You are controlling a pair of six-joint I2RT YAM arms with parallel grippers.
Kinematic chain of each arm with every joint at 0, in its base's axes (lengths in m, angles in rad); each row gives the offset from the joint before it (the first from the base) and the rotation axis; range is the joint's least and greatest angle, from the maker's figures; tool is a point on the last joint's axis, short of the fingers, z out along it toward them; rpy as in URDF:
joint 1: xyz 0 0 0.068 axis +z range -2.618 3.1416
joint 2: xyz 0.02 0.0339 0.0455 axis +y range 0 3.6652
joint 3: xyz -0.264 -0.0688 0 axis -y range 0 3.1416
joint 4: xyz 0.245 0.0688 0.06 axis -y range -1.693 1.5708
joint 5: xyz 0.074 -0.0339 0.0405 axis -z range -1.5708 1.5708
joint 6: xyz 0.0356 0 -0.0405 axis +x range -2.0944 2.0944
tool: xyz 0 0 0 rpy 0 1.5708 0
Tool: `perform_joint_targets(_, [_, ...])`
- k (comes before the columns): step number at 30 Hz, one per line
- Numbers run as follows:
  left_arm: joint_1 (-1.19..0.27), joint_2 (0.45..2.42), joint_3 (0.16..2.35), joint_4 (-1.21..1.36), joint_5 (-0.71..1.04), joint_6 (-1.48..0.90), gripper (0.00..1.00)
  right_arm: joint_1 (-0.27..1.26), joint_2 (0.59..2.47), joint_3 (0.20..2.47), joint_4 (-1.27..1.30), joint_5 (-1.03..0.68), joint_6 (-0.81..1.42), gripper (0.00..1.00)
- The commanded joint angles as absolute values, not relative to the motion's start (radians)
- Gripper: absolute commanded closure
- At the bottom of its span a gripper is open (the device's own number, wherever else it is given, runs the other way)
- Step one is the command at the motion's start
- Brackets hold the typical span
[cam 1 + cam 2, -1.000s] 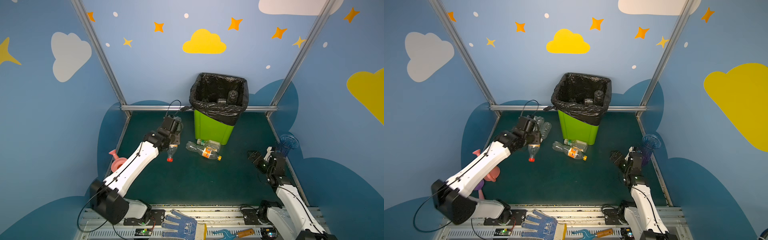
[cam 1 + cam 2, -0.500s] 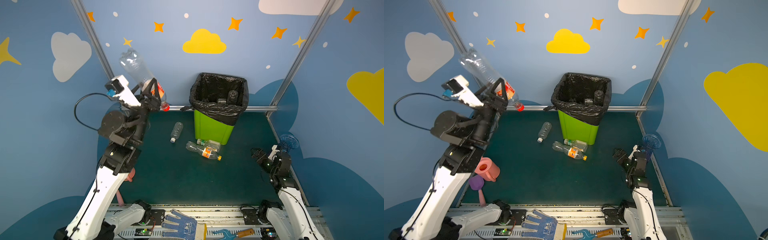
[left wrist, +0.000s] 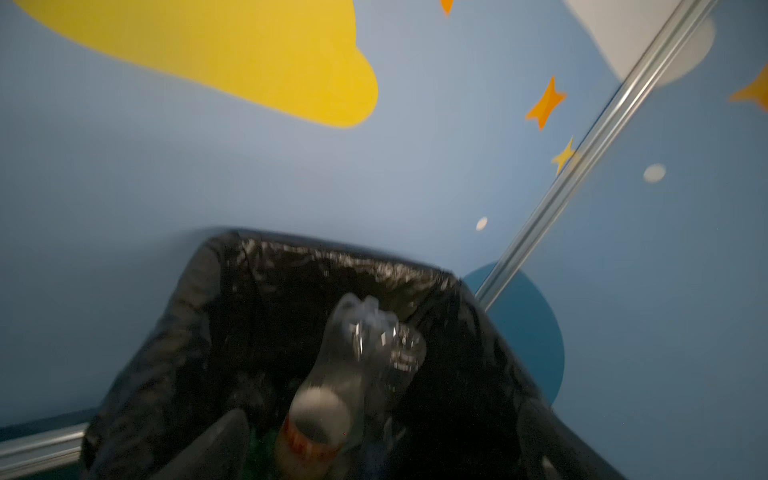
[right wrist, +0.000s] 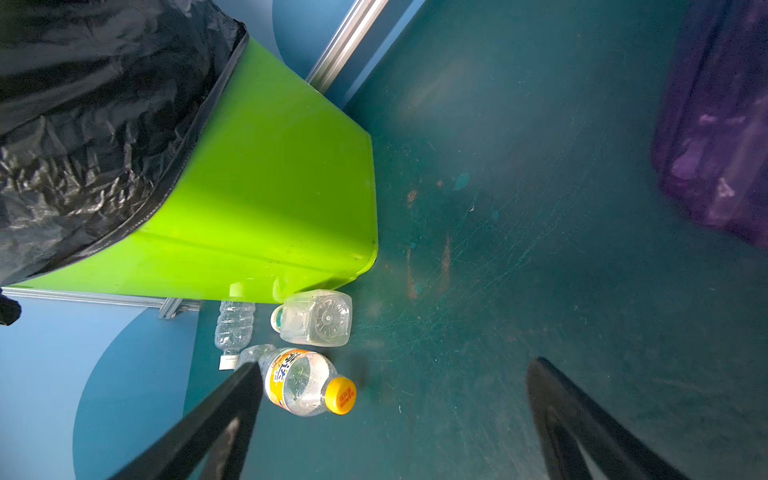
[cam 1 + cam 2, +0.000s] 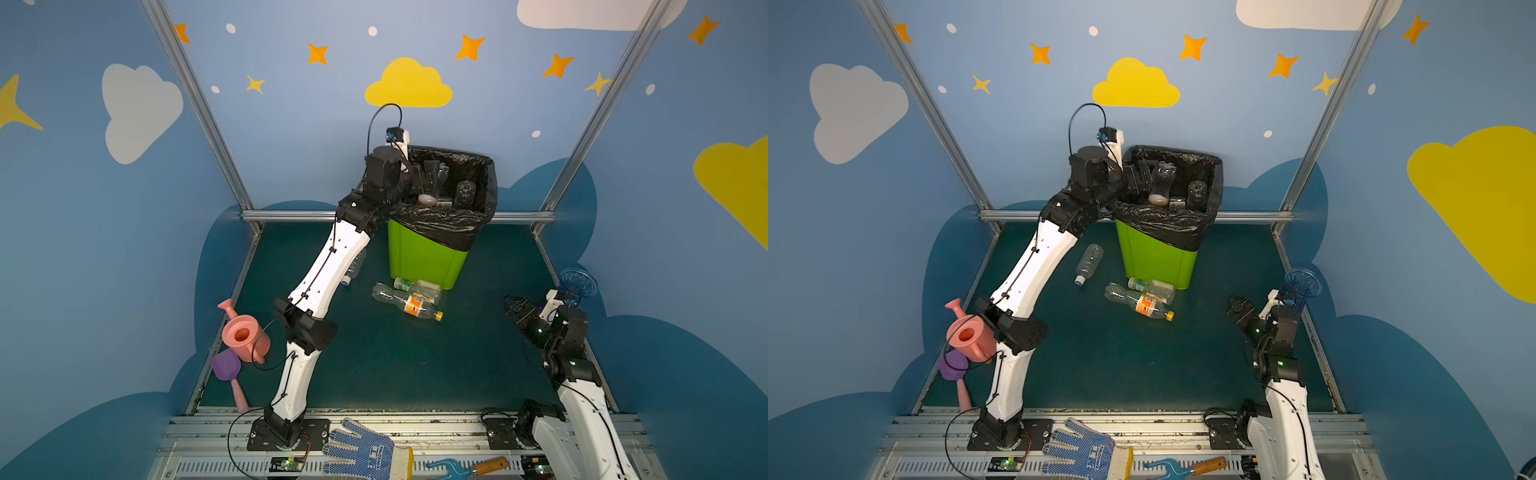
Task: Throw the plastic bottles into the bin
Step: 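Lift the red-labelled bottle with the left gripper and drop it into the bin, then lower the left gripper back while the right gripper reaches the orange-labelled bottle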
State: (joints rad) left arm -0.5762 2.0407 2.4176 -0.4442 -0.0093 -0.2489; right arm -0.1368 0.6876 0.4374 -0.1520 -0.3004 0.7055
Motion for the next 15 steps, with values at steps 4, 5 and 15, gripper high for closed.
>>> perform_joint_targets(4, [-0.590, 1.537, 1.914, 0.057, -0.063, -0.157, 0.00, -0.141, 0.700, 0.420, -0.103, -0.356, 0.698, 0.02])
perform_joint_targets(5, [-0.590, 1.497, 1.859, 0.063, -0.079, -0.148, 0.00, -0.138, 0.710, 0.423, -0.091, -0.377, 0.684, 0.02])
perform_joint_targets(15, [-0.537, 1.130, 1.175, 0.132, -0.318, -0.234, 0.00, 0.101, 0.818, 0.471, -0.023, -0.284, 0.602, 0.03])
